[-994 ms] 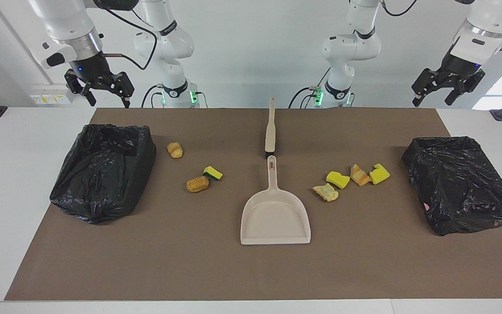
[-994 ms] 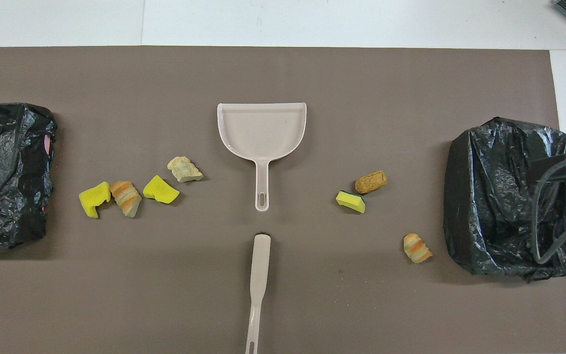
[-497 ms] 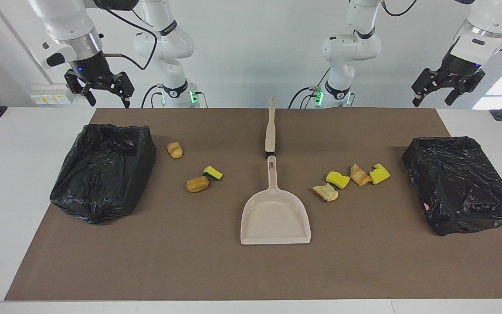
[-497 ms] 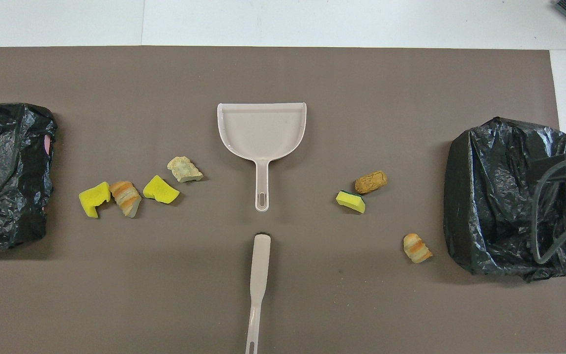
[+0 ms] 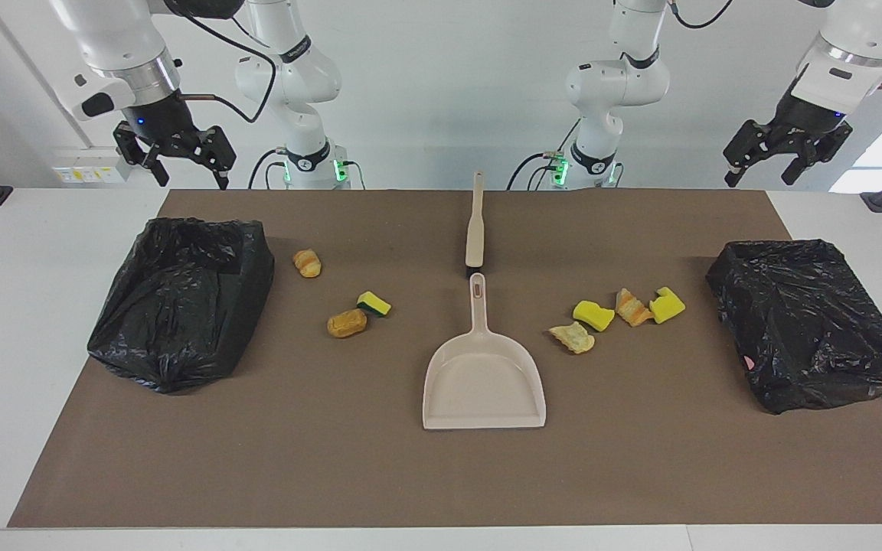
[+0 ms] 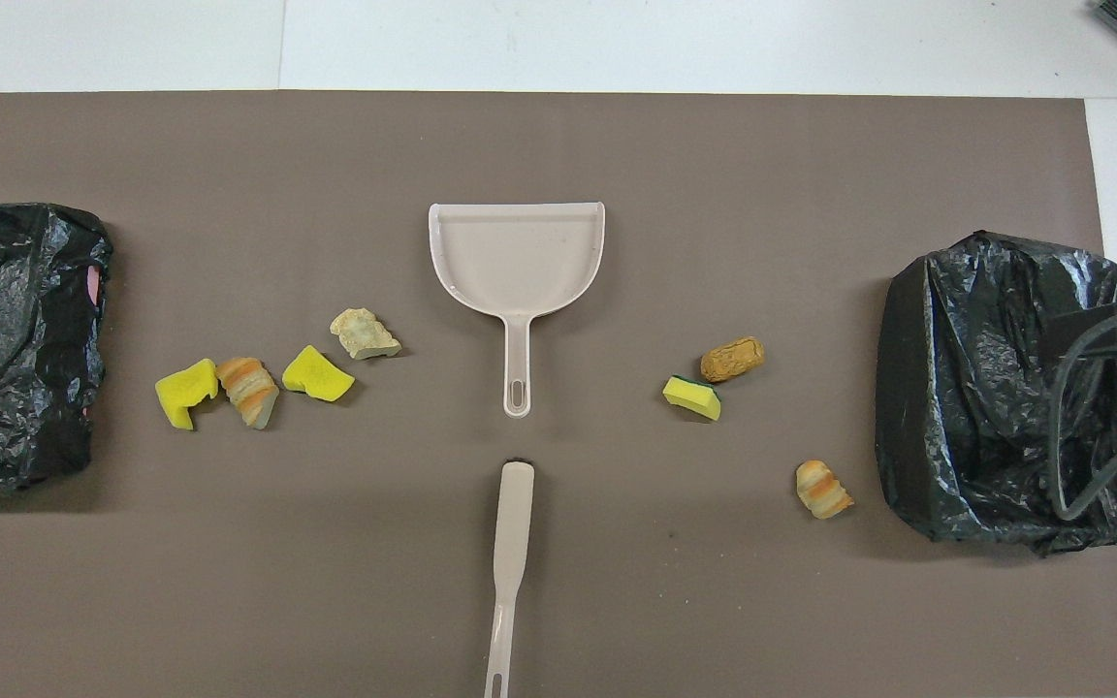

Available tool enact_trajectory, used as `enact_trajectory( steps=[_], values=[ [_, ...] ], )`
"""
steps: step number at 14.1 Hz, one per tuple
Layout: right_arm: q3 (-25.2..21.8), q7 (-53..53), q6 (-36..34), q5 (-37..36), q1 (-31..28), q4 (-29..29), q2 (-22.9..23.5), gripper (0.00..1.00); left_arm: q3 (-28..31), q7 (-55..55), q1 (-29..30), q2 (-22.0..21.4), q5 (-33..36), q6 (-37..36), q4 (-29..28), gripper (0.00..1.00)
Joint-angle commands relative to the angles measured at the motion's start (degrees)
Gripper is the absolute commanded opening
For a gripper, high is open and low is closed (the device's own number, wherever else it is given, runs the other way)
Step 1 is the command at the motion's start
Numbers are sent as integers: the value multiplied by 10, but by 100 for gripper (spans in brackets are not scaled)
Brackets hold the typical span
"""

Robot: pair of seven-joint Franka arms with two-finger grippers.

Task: Sweep and dump trash in bin

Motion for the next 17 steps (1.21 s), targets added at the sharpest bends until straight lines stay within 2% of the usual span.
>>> enact_trajectory(
  steps=[1,6,9,13,17],
  values=[
    [3,6,-2,6,-2,-7,-6,100,1,1,1,-8,0,-6,-8,100],
    [3,6,-2,6,-2,-7,-6,100,1,1,-7,-6,0,8,-14,100],
    [3,6,-2,6,-2,-7,-6,100,-3,-2,-9,-4,0,77,-33,100],
    [3,6,-2,6,-2,-7,-6,100,-6,-7,-32,-8,-3,78,-52,100],
    [3,6,-2,6,-2,-7,-6,100,-6,-20,-109,-61,-5,84,-162,100]
  ],
)
